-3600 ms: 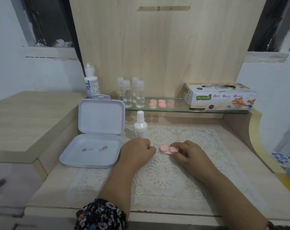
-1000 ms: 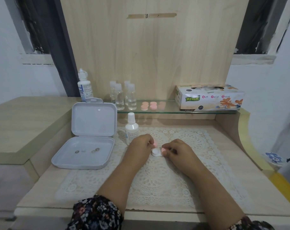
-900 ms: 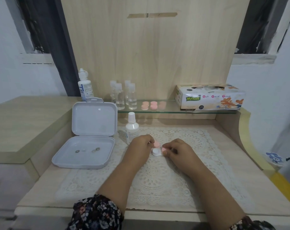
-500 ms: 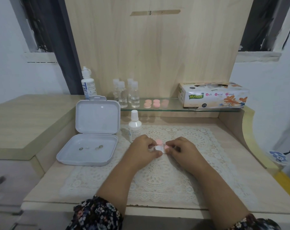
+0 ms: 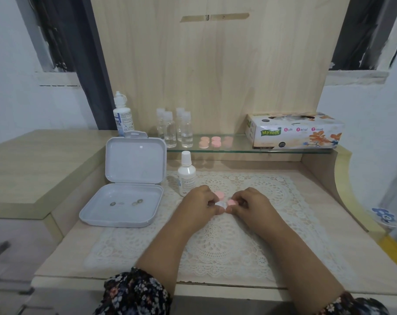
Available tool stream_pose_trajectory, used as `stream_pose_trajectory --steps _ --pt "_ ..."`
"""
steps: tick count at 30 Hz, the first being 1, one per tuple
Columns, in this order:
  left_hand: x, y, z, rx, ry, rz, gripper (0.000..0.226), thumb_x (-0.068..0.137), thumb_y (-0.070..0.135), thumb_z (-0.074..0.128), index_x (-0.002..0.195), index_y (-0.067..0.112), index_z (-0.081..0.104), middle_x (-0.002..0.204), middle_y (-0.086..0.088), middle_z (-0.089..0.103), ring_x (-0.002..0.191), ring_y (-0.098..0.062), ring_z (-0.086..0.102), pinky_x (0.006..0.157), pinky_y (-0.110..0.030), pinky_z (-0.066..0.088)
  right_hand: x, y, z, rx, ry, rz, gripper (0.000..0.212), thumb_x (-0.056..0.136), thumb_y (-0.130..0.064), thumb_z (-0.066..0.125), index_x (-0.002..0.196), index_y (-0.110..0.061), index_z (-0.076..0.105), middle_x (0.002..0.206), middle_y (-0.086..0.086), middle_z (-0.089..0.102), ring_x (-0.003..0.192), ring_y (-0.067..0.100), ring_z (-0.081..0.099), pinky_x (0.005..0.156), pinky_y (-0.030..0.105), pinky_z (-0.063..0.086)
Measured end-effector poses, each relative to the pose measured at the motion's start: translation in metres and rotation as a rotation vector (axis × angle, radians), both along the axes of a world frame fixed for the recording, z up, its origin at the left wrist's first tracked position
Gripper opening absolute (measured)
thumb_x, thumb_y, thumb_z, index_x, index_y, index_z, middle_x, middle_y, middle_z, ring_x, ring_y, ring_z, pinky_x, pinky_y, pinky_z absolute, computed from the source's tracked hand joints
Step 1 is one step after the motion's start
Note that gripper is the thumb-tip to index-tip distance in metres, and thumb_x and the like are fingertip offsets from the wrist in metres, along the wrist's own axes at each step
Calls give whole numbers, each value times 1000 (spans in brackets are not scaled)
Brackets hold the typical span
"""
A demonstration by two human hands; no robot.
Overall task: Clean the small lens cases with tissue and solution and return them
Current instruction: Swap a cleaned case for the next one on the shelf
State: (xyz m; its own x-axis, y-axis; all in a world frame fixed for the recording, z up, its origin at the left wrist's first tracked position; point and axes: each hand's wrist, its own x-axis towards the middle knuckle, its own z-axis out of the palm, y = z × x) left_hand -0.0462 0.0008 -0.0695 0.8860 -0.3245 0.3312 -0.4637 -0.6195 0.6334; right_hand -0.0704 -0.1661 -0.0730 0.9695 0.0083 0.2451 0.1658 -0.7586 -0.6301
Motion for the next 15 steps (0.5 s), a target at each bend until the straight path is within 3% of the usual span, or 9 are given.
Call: stream_pose_trajectory --steps 4,8,10,12,15 --pt "-1 0 0 13 -2 -8 23 79 22 73 92 3 71 84 3 50 81 -13 51 75 -25 40 -1 -2 2 -2 0 57 19 87 -25 70 103 -16 70 90 -11 51 80 1 47 68 10 32" --pt "-1 -1 0 0 -1 -4 23 79 22 73 95 4 71 87 1 52 84 -15 53 78 -26 41 -2 -3 2 12 10 103 20 91 -17 65 110 -16 70 97 -12 56 92 6 53 76 9 36" --pt "-1 0 0 -9 7 -1 23 80 21 74 96 6 72 87 2 52 84 -14 53 77 -25 41 -5 -3 3 37 -1 121 26 93 -5 58 114 -15 70 103 -9 61 95 4 55 81 10 41" --pt "-1 0 1 -10 10 -1 23 80 22 74 97 7 71 84 5 50 82 -13 53 75 -23 40 -9 -2 5 104 12 126 36 92 3 53 119 -15 68 101 -11 62 91 -4 56 78 5 43" --pt "-1 0 0 -3 8 -2 23 80 23 74 96 6 71 82 7 48 82 -13 53 75 -23 40 -8 -2 3 155 2 89 55 86 -11 67 137 -24 50 106 -12 53 102 2 53 78 8 40"
